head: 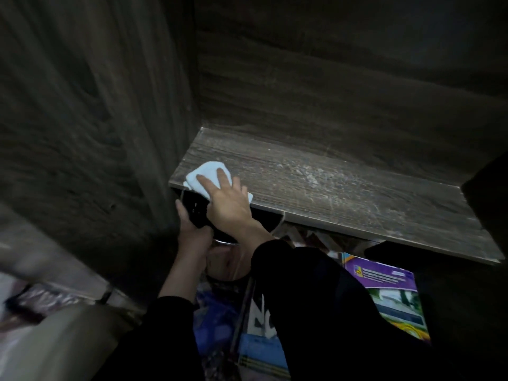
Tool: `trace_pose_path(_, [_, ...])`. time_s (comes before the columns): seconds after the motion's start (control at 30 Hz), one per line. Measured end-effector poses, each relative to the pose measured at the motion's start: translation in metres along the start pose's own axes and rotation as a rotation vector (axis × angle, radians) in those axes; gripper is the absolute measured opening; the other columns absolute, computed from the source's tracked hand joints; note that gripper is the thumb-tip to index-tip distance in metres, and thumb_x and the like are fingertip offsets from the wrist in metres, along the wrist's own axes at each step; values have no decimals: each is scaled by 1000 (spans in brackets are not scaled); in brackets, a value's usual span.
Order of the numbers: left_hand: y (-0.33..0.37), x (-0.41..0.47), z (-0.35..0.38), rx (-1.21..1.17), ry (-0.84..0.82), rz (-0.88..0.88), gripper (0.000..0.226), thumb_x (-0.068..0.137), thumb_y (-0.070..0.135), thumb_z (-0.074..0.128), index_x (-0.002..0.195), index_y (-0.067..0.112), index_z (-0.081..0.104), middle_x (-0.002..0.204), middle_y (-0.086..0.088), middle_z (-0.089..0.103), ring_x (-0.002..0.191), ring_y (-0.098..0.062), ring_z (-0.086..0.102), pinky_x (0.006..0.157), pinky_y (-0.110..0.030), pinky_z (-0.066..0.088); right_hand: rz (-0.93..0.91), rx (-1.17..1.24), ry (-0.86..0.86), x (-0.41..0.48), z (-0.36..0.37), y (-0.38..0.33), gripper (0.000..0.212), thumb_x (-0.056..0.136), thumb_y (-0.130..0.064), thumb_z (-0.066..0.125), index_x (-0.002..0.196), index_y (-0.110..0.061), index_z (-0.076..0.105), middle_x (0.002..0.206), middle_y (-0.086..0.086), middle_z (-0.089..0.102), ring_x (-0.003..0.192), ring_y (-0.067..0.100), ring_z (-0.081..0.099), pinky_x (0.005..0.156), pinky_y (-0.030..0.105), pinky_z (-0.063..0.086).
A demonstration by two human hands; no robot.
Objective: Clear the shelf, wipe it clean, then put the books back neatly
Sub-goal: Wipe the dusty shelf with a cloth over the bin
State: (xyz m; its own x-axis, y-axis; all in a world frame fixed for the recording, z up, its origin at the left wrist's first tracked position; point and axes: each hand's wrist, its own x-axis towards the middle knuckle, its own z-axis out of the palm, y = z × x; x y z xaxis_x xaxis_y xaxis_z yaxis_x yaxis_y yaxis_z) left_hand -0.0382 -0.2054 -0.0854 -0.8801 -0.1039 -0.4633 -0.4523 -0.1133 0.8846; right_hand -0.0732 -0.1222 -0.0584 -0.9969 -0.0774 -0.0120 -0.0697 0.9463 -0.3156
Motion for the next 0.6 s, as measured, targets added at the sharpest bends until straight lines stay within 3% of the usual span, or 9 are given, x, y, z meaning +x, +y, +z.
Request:
trace_pose_path(0.1, [2, -2, -1, -13, -10, 2, 86, 85, 6, 55, 143, 54, 13, 139, -3, 47, 94, -32, 64, 62, -52, 58, -196, 226, 63, 5, -17, 9, 60, 79, -3, 56, 136, -21, 52, 143, 12, 47, 128, 31, 42, 105, 27, 24])
trace_pose_path(0.17, [3, -2, -1, -14, -1, -19, 89, 88, -5, 44, 145, 53, 8, 143, 3, 42, 96, -31, 63, 56, -44, 58, -186, 398, 282, 11, -28, 30, 56, 69, 1, 59, 124, -8, 63, 123, 15, 63, 114, 32, 57, 102, 28, 35])
trace_pose_path(0.23, [2, -1, -2, -15, -4, -38, 96, 87, -11, 39, 145, 52, -2, 150, 2, 35, 101, -33, 61, 56, -42, 58, -4, 371, 529, 16, -40, 61, 54, 69, 2, 58, 123, -7, 63, 120, 16, 64, 110, 34, 58, 101, 38, 41])
trace_pose_path(0.3, [2, 0, -4, -19, -13, -49, 97, 87, -14, 37, 145, 52, -4, 153, -1, 31, 104, -34, 60, 57, -41, 58, 264, 244, 611, 19, -54, 94, 53, 78, -3, 56, 131, -12, 56, 127, 17, 57, 116, 35, 51, 99, 36, 34])
trace_pose_path(0.43, [3, 2, -4, -20, -30, -54, 97, 88, -14, 37, 144, 54, -5, 154, -2, 29, 92, -28, 62, 59, -41, 58, 708, 102, 390, 28, -59, 138, 54, 91, -20, 48, 143, -21, 35, 143, 22, 32, 126, 41, 31, 105, 43, 23])
trace_pose_path(0.6, [0, 5, -4, -27, -28, -53, 96, 88, -13, 39, 144, 54, -3, 145, 6, 33, 89, -25, 60, 63, -43, 58, 707, 5, 253, 67, -37, 109, 55, 93, -28, 43, 144, -17, 26, 149, 25, 16, 134, 44, 19, 110, 49, 15])
